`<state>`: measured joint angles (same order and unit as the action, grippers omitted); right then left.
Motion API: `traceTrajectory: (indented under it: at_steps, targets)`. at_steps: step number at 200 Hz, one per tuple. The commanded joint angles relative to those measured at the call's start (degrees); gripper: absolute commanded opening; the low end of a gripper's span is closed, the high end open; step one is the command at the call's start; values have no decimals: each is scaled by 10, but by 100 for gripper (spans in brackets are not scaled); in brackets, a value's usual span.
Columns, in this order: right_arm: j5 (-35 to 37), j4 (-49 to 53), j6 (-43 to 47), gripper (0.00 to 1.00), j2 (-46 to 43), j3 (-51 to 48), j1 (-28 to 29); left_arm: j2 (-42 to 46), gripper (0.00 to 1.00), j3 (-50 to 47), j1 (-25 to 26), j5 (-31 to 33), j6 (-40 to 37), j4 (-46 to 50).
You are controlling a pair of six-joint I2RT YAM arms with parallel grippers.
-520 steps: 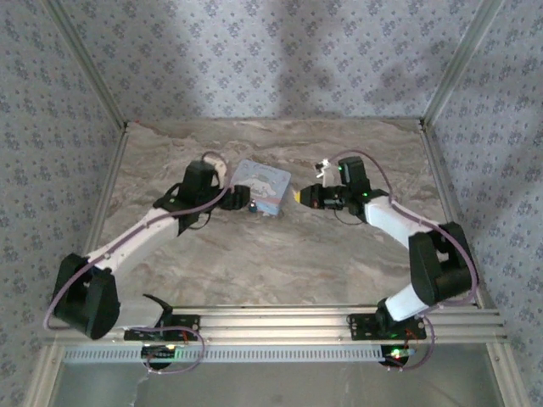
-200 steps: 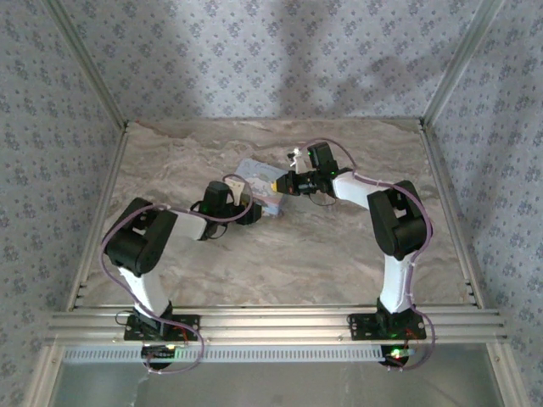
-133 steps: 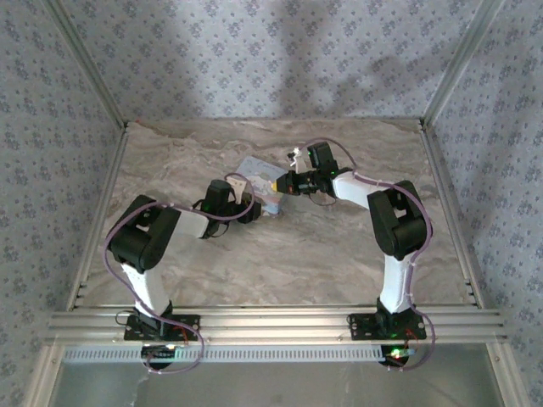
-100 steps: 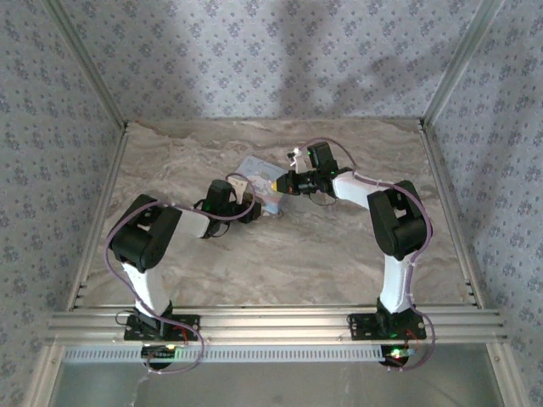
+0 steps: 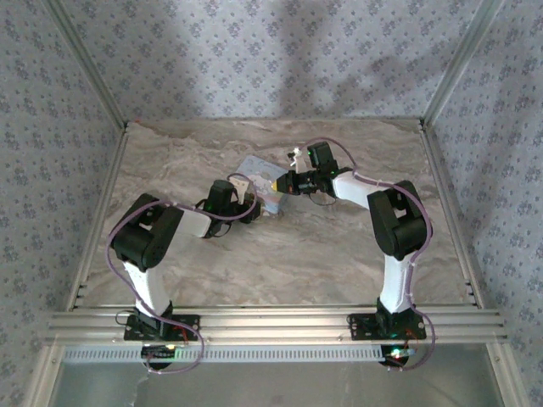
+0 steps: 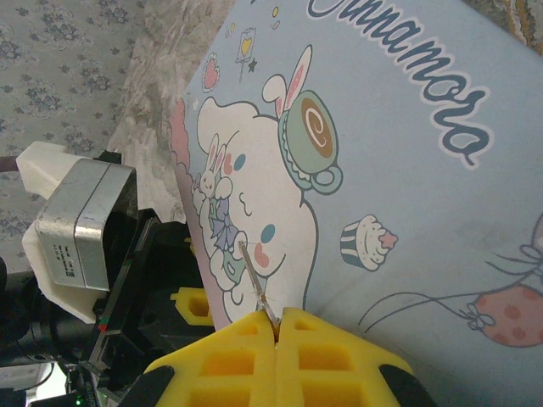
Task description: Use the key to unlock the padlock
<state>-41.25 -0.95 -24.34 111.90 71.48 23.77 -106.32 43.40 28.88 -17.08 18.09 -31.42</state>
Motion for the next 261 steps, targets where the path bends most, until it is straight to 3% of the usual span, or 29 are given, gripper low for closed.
traceTrajectory:
  at_steps: [1,102,183,261]
  targets:
    - [34,51,14,0,5,-11,5,-3,28,15,9,-23,1,-2]
    - [65,13,61,0,-111,-27,-19,26,24,29,13,-45,36,36]
    - [149,16,137,0,-282,-191,-5,38,22,54,20,-60,78,85]
    - [239,-73,154,0,-397,-353,81,50,20,77,24,-75,114,130]
